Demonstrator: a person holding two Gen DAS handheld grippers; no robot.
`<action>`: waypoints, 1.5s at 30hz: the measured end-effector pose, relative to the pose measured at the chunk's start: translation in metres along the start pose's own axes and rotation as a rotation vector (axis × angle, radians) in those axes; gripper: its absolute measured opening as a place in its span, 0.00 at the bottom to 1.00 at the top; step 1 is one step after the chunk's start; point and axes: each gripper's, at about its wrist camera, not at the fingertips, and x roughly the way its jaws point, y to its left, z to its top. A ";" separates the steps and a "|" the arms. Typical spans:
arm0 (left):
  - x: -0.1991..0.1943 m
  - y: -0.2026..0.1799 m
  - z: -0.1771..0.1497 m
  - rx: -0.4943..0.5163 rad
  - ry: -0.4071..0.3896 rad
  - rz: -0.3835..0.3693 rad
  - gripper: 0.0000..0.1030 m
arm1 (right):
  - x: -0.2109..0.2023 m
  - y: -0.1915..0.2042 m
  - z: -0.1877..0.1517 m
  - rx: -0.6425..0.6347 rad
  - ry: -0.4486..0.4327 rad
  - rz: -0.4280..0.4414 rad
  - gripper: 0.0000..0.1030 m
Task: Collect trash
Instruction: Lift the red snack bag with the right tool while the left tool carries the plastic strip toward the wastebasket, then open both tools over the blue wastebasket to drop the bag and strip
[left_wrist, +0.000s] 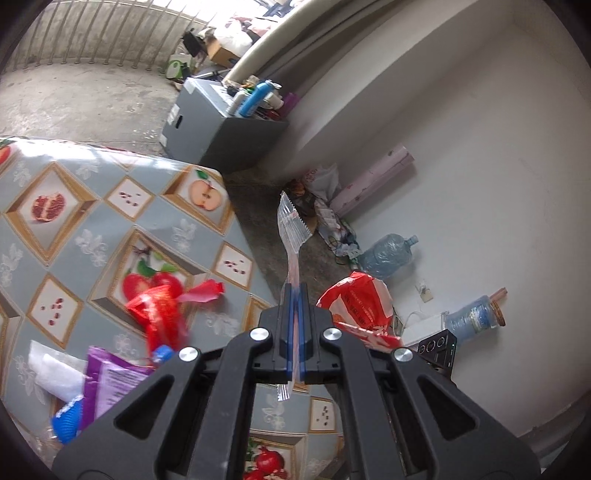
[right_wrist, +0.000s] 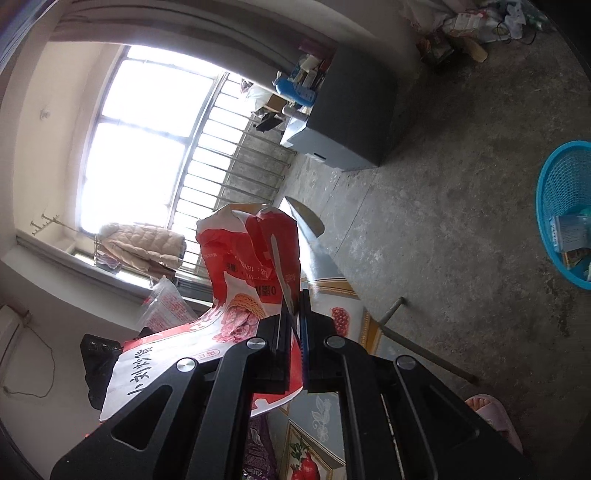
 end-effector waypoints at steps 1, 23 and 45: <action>0.006 -0.006 0.000 0.005 0.005 -0.010 0.00 | -0.012 -0.007 0.001 0.009 -0.018 -0.008 0.04; 0.245 -0.184 -0.036 0.222 0.257 -0.109 0.00 | -0.145 -0.156 0.015 0.092 -0.334 -0.715 0.04; 0.491 -0.188 -0.177 0.325 0.667 0.120 0.41 | -0.088 -0.302 0.063 0.288 -0.303 -0.943 0.49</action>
